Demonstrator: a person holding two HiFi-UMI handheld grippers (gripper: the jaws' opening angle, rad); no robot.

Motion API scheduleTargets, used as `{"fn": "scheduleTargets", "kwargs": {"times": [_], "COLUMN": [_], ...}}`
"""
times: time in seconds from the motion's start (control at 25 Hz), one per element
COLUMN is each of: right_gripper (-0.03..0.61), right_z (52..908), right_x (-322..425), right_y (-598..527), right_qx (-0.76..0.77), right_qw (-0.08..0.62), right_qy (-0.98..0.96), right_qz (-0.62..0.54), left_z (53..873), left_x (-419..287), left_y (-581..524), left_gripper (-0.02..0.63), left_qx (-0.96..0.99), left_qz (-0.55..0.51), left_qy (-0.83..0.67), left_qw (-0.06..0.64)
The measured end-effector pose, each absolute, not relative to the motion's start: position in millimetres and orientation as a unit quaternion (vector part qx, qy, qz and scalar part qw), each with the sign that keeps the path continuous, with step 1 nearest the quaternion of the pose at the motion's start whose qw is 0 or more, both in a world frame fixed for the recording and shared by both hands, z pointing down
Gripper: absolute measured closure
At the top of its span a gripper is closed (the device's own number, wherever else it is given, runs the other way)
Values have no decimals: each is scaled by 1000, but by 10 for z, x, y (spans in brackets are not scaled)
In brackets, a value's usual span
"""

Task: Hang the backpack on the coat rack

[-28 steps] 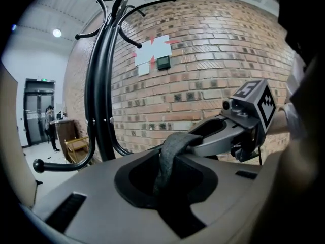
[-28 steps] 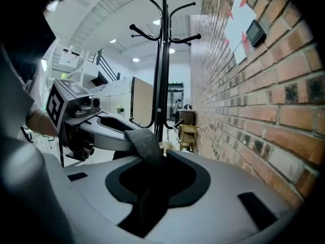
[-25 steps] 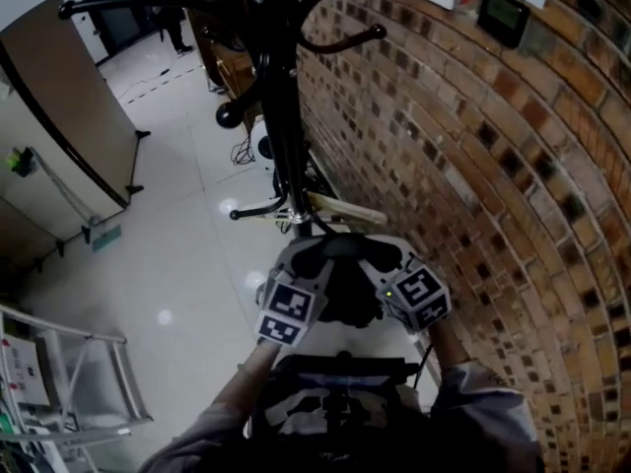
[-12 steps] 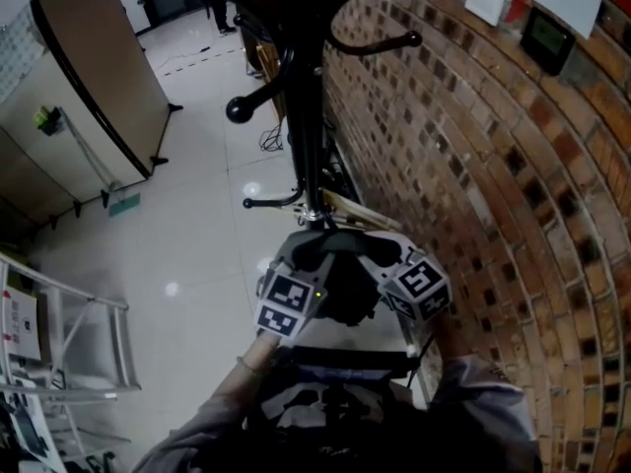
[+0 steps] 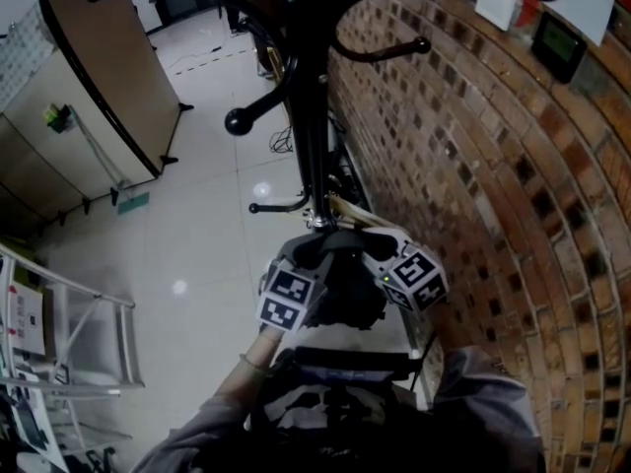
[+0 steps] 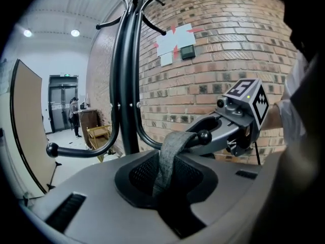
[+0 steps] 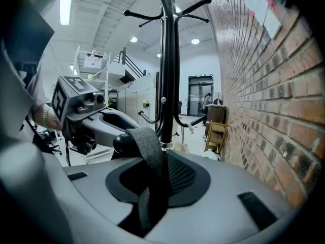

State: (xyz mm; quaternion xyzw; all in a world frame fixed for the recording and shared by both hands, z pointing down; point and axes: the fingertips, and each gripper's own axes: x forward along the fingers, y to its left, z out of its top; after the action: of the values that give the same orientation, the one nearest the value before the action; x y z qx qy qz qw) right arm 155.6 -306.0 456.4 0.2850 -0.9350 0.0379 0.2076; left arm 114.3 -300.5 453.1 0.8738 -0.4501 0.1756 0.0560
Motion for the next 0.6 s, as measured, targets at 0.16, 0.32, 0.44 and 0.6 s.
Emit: {"fn": "scheduleTargets", "kwargs": {"times": [0.16, 0.32, 0.44, 0.6], "right_gripper": [482, 482, 480, 479], "right_z": [4624, 4689, 4738, 4747], "right_x": [1513, 1497, 1508, 1475], "right_y": [-3125, -3168, -3204, -3187], "right_qx": [285, 290, 293, 302], "right_qw": [197, 201, 201, 198], "right_qy": [-937, -934, -933, -931], "right_qz": [51, 53, 48, 47], "left_z": [4623, 4683, 4694, 4707], "left_x": [1121, 1140, 1150, 1149], "left_y": [-3039, -3070, -3079, -3086], "left_gripper": [537, 532, 527, 514], "left_qx": [872, 876, 881, 884], "left_qz": [181, 188, 186, 189], "left_qy": [-450, -440, -431, -426], "left_qw": [60, 57, 54, 46]}}
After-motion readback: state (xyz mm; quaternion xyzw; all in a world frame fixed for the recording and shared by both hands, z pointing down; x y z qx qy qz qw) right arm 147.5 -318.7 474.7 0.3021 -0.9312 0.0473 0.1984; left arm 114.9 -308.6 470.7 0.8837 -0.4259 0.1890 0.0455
